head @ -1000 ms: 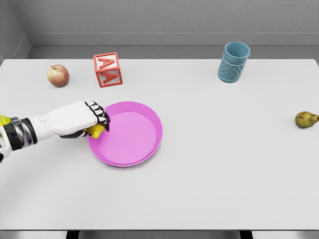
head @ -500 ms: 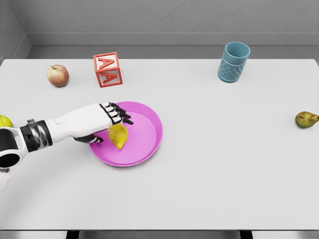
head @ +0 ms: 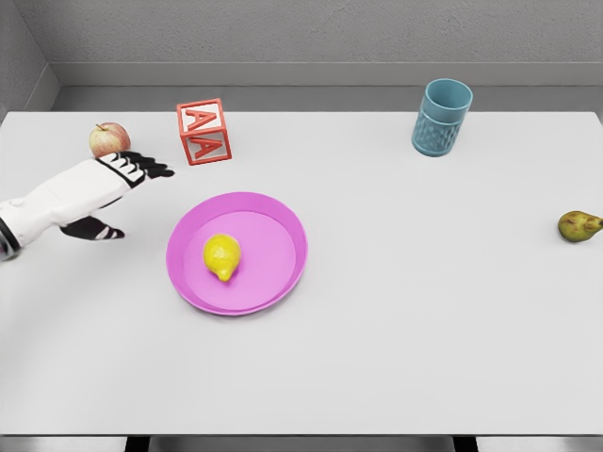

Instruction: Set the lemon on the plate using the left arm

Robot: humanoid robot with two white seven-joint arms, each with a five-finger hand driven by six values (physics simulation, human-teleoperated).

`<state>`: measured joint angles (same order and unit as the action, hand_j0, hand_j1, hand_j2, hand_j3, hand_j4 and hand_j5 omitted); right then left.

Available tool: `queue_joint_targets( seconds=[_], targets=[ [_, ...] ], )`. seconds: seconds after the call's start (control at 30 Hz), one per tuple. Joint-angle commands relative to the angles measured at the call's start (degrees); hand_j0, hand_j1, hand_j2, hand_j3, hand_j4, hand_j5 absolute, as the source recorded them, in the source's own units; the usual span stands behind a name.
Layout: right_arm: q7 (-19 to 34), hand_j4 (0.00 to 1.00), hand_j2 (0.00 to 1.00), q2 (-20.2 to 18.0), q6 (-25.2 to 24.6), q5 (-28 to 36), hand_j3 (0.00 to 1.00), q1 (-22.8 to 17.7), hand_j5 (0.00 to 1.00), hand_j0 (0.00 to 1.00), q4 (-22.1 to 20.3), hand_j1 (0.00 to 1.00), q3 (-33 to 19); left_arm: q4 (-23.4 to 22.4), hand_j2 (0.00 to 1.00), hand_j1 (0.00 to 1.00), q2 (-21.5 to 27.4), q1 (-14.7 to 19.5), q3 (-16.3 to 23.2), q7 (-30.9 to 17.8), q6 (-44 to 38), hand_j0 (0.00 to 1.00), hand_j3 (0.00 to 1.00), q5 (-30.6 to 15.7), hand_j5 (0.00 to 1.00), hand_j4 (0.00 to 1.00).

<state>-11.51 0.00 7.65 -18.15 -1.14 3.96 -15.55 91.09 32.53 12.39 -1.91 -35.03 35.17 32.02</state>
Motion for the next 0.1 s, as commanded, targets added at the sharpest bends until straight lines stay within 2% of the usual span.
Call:
queue_joint_targets(
  seconds=[0.0,0.07],
  targets=[
    [0.0,1.0,1.0,0.0,0.0,0.0,1.0,0.0,1.0,1.0,0.0,1.0,0.0,-0.5,1.0,1.0,-0.1,0.0,-0.5,0.0,-0.2,1.0,1.0,-0.5,1.0,1.0],
    [0.0,1.0,1.0,0.0,0.0,0.0,1.0,0.0,1.0,1.0,0.0,1.0,0.0,-0.5,1.0,1.0,-0.3,0.0,-0.5,0.0,-0.2,1.0,1.0,-0.6,1.0,1.0]
  ],
)
